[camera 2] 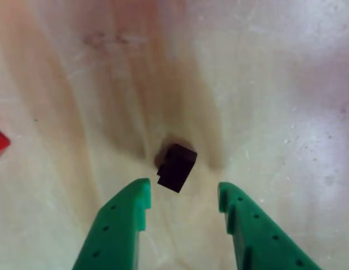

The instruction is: Put all lego bricks in the bin.

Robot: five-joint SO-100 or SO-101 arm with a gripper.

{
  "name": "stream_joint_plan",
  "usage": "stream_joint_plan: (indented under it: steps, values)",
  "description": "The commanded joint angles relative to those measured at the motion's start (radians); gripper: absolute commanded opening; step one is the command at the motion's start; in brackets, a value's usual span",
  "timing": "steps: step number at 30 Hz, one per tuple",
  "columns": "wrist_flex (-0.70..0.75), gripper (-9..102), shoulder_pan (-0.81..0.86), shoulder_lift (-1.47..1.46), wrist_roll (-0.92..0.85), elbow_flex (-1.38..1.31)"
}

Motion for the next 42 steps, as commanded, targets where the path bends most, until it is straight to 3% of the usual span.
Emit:
stream_joint_plan:
  steps: [1, 16, 25, 42]
  values:
    - [-0.035, 12, 0.002, -0.003, -0.009, 0.005]
    - [-0.040, 0, 0.025, -0.020, -0.100, -0.008]
    - [0.015, 12, 0.054, 0.000, -0.183, -0.012]
    - [0.054, 9, 0.097, -0.025, -0.454, 0.006]
